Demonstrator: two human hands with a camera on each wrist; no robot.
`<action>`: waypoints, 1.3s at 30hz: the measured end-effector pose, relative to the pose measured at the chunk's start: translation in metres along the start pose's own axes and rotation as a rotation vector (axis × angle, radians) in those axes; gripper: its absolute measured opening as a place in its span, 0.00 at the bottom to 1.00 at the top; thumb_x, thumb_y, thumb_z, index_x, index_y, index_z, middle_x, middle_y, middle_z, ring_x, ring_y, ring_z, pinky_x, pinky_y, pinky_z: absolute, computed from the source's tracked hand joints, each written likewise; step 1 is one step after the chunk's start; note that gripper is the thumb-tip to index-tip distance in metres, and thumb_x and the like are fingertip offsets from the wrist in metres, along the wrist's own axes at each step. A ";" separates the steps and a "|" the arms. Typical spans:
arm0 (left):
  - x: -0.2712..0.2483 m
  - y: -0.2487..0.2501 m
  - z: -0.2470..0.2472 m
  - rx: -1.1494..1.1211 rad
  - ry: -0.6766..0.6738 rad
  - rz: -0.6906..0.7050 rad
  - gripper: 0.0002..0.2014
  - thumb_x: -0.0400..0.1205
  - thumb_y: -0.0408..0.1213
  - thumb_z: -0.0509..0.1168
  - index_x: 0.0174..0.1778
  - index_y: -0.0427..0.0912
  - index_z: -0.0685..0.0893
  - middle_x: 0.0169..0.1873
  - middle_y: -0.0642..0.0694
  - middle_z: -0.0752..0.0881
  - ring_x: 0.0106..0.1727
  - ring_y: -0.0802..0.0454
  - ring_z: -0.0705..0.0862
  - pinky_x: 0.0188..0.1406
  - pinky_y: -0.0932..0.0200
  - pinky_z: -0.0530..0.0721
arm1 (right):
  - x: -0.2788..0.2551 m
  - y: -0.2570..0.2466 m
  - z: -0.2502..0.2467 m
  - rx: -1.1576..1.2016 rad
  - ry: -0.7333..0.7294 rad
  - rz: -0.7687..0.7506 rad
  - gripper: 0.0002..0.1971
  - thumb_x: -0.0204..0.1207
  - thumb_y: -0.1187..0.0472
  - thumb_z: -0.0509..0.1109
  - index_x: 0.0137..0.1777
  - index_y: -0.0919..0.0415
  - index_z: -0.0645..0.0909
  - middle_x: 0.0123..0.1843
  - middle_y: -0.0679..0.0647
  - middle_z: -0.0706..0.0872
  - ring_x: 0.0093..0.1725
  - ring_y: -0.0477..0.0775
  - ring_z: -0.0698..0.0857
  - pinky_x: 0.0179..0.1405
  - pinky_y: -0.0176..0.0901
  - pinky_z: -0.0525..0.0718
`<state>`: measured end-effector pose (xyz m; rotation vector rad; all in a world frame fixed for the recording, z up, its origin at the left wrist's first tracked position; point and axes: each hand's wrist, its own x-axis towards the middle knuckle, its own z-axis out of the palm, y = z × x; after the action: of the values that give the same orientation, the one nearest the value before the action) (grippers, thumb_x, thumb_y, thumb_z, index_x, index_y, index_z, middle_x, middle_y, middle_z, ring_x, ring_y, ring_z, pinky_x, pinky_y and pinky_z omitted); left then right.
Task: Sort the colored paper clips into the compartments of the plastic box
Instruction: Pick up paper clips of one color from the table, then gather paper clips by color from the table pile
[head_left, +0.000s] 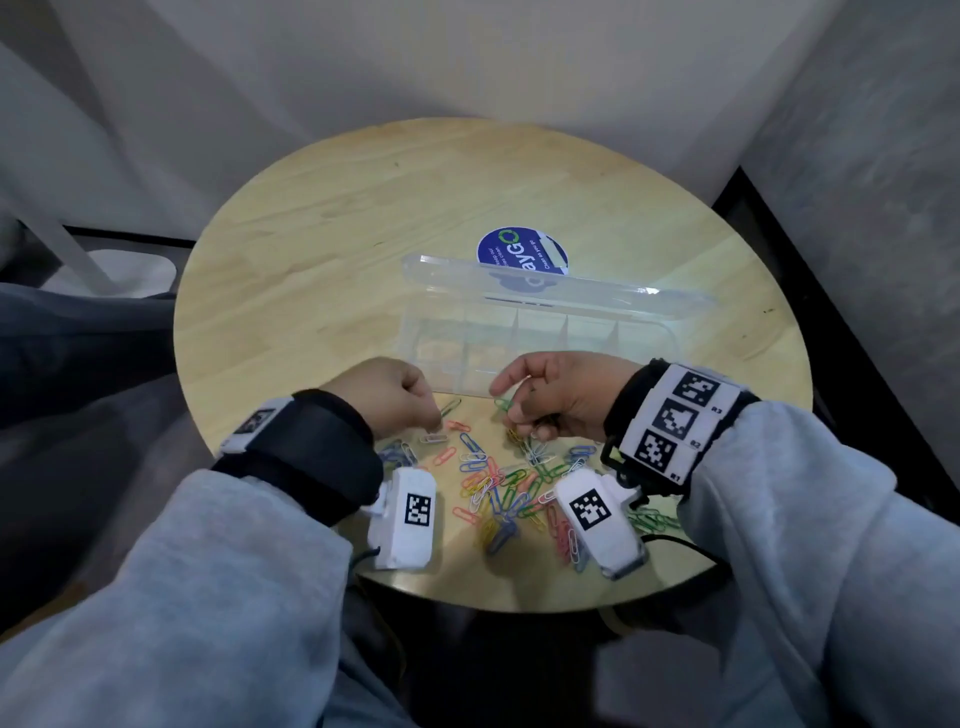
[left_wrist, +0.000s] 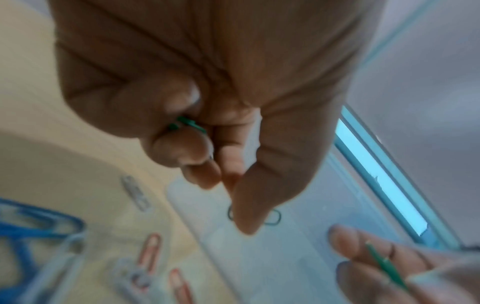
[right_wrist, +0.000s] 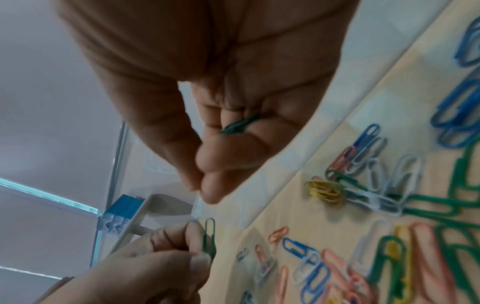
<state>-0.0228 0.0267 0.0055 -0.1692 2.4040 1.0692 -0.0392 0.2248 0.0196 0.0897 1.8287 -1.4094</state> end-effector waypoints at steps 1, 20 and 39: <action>-0.001 0.001 -0.003 -0.087 0.006 0.012 0.14 0.70 0.29 0.73 0.24 0.44 0.76 0.28 0.44 0.81 0.26 0.51 0.70 0.27 0.61 0.67 | -0.001 -0.003 0.000 0.009 -0.010 -0.009 0.15 0.75 0.80 0.62 0.46 0.59 0.79 0.25 0.54 0.83 0.25 0.48 0.79 0.20 0.29 0.77; 0.015 0.009 -0.020 -0.670 0.313 0.065 0.13 0.77 0.21 0.63 0.37 0.45 0.83 0.30 0.46 0.81 0.29 0.54 0.81 0.31 0.72 0.84 | 0.034 -0.054 0.029 0.310 0.199 -0.124 0.26 0.76 0.85 0.47 0.73 0.75 0.68 0.76 0.71 0.70 0.78 0.62 0.70 0.72 0.44 0.72; -0.008 0.008 -0.028 -0.622 0.291 0.153 0.17 0.79 0.23 0.58 0.43 0.52 0.81 0.44 0.48 0.82 0.44 0.54 0.83 0.46 0.60 0.82 | -0.004 -0.016 0.024 -0.510 0.157 -0.145 0.18 0.74 0.78 0.57 0.50 0.58 0.82 0.43 0.49 0.82 0.43 0.50 0.83 0.45 0.37 0.82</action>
<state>-0.0294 0.0115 0.0304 -0.3757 2.2681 1.9597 -0.0314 0.2010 0.0332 -0.2010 2.3108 -1.0100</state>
